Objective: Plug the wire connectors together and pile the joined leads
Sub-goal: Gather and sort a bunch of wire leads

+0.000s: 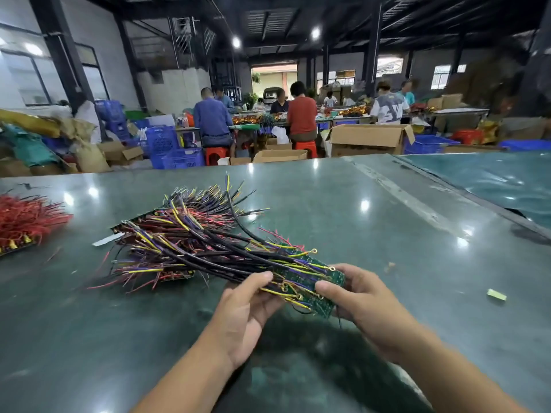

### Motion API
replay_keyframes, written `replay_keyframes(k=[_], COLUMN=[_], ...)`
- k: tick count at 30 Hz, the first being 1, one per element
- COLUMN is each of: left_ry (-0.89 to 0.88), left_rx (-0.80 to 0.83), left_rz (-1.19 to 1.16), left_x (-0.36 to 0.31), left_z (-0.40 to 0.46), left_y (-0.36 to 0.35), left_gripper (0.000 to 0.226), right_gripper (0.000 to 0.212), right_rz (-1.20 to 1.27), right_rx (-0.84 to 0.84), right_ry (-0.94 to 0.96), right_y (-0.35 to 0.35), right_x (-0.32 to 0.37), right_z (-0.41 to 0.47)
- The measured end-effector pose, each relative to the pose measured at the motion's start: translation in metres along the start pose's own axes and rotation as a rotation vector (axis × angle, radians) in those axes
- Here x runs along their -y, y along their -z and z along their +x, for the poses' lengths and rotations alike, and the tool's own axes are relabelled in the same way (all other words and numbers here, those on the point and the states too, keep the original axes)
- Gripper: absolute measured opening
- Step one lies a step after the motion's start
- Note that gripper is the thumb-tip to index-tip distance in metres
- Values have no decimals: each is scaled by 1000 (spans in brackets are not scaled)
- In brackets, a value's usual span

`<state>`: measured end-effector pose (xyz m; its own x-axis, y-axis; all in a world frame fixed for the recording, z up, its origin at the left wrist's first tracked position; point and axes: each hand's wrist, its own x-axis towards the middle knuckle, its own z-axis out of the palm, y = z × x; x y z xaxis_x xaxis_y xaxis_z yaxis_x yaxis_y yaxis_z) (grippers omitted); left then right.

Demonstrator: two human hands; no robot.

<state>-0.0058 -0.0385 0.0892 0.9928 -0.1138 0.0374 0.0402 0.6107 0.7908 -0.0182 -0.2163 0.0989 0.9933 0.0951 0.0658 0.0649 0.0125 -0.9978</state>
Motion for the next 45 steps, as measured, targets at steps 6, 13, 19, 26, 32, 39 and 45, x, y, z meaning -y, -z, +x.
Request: replay_keyframes(k=[6,13,19,26,32,39,45], left_ry=[-71,-234,-362,-457,-323,-313,-337], left_rx=[-36,-176,-259,-252,-494,-576,-282], left_rz=[109,167,246,401,338,493,794], left_x=[9,22,27,27,8,-26,-82], left_z=[-3,-5,-5,-6,5,11,38], left_y=[-8,-14,-17,-22,-1,15,-3], left_gripper=[47,29,29,45,24,18,13], right_gripper=[17,8,13,16,11,14,14], right_rz=[-2,-82,-255,-233,-248,150,574], right_rx=[-37,-140,-274,-266,-429,-740,-690], right_ry=[-14,-9,5,-51,-5,-125,-193], right_y=[6,-2,-9,0,14,45,42], right_x=[-2,-9,-17,-16,-15,-1,5], right_z=[0,3,9,14,14,22,19])
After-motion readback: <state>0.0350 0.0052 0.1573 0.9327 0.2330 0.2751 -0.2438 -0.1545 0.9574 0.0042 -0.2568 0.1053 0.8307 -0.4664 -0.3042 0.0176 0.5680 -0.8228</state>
